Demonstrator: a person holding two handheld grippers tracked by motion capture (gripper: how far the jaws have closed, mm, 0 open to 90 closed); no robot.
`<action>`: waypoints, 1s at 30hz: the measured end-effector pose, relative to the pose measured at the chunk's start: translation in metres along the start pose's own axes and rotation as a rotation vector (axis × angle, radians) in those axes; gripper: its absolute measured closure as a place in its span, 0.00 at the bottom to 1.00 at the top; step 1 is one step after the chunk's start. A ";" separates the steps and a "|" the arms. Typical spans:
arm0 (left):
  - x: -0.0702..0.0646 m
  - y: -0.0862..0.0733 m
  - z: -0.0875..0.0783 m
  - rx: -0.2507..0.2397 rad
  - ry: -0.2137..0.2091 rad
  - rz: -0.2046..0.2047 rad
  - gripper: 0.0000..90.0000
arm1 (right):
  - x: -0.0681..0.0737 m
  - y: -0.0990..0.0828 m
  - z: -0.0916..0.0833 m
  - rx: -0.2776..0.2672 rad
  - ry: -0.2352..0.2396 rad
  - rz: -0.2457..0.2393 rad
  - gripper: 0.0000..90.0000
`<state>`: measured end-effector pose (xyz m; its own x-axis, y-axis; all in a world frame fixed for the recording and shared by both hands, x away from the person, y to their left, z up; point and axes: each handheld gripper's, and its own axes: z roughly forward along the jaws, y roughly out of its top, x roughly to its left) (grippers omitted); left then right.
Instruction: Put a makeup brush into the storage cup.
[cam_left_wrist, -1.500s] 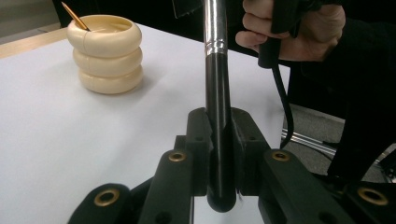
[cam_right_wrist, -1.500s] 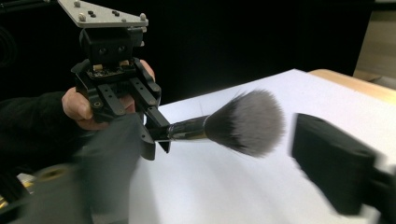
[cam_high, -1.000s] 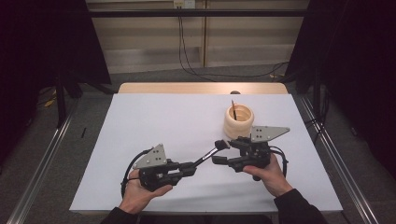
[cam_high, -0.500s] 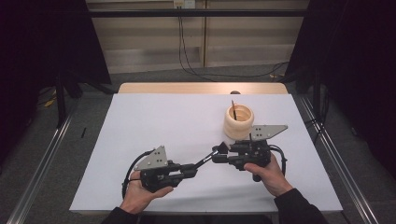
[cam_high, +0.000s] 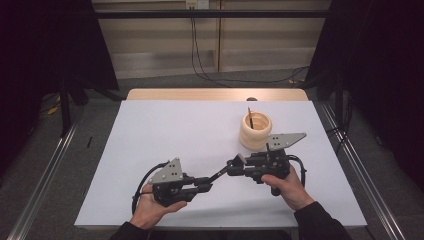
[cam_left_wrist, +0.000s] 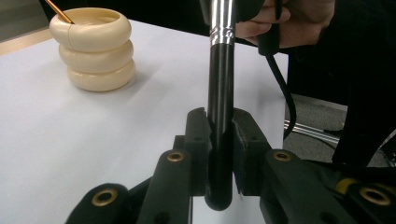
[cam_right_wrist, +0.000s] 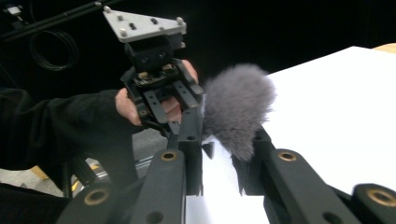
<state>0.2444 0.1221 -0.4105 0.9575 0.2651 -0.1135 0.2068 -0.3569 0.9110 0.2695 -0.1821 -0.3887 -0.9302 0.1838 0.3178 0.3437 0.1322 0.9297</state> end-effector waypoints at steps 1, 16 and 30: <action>-0.001 0.000 0.000 -0.004 0.000 0.001 0.86 | 0.000 0.000 0.000 0.001 0.004 -0.002 0.84; 0.005 -0.002 -0.002 -0.043 0.071 -0.058 0.66 | 0.005 0.004 0.002 0.013 -0.017 -0.028 0.86; 0.006 0.002 -0.007 -0.059 0.140 -0.111 0.15 | 0.009 0.008 -0.003 0.019 -0.075 -0.044 0.86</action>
<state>0.2493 0.1288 -0.4067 0.8911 0.4239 -0.1621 0.2936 -0.2660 0.9182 0.2638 -0.1820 -0.3784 -0.9324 0.2494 0.2617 0.3062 0.1603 0.9384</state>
